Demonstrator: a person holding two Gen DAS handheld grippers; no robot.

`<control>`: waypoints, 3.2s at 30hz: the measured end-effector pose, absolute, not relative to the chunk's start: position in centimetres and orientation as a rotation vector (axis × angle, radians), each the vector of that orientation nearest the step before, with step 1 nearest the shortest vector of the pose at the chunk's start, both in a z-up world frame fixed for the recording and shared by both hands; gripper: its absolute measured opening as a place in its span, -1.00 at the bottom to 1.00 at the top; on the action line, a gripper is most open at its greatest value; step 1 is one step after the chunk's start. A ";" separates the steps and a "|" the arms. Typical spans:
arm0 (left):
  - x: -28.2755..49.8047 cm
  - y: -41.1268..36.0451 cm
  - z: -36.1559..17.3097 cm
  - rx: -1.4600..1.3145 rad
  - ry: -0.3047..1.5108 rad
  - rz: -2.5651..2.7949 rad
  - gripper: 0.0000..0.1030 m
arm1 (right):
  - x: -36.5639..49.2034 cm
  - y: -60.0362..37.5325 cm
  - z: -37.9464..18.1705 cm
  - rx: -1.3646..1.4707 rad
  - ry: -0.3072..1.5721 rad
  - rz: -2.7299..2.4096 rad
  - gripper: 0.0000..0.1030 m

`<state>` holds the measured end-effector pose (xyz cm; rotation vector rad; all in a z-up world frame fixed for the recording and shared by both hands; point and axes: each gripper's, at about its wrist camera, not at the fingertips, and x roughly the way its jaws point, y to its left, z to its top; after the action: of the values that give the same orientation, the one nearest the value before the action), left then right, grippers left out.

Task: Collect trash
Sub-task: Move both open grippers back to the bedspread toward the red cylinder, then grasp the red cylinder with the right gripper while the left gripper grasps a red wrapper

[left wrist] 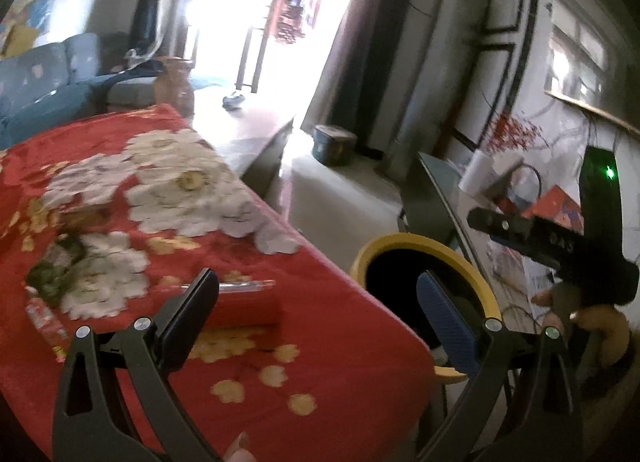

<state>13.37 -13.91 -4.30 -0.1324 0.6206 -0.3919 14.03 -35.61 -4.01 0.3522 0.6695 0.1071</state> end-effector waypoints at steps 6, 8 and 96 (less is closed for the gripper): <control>12.5 -10.3 -3.4 -0.175 0.585 -0.311 0.87 | 13.9 -33.3 -3.4 0.311 0.670 0.166 0.50; 12.3 -9.2 -3.2 -0.182 0.574 -0.281 0.87 | 13.7 -32.3 -3.2 0.293 0.669 0.191 0.50; 11.6 5.1 -6.6 -0.479 0.688 -0.118 -0.68 | 14.8 -14.4 -7.0 -0.028 0.879 0.666 -0.47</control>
<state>11.56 5.05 -6.61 -0.4786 0.6879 -0.1181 14.79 -14.43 -6.96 -0.0280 0.8789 0.6659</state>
